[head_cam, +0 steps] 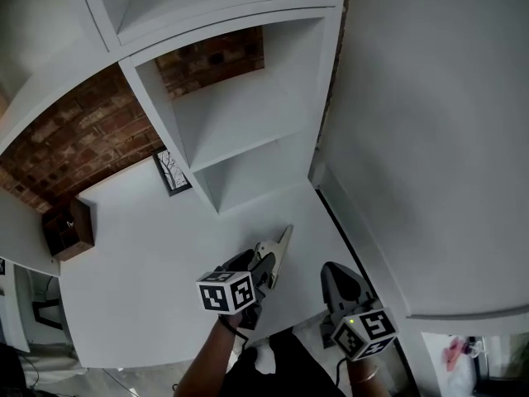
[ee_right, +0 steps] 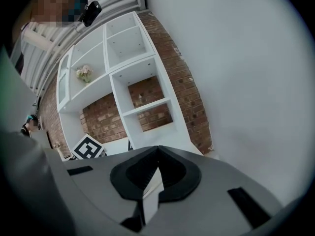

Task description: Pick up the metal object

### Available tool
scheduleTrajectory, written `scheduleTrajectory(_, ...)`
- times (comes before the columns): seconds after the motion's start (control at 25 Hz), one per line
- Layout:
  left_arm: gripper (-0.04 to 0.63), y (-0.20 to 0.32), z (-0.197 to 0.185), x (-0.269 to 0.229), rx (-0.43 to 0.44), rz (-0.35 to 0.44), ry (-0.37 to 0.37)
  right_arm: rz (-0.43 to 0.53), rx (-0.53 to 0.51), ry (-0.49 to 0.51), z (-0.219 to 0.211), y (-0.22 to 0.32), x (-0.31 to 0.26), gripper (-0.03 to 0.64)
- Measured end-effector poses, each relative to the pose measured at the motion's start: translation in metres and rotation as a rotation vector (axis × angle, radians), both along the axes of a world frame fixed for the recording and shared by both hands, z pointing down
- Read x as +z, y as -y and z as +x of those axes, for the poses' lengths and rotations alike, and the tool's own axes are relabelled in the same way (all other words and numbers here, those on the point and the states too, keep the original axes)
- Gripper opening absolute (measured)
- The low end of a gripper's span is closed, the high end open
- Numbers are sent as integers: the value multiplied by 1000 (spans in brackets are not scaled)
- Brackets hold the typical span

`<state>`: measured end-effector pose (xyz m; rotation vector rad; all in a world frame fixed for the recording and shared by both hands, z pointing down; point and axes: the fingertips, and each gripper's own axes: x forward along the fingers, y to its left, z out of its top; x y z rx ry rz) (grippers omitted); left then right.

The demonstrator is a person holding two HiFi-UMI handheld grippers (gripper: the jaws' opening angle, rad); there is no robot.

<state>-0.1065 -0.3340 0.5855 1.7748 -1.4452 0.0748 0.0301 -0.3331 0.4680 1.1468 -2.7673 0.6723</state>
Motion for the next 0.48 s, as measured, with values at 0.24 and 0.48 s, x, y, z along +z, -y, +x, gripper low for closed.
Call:
scheduleTrajectory(0.24,230,13,3,18,-15,-65,-28,-37,-30,-14,-3,21,14,5)
scheduleTrajectory(0.48,184,21,5,25,-24,-87,-51,-52,-47,-39,-4,33,23,5)
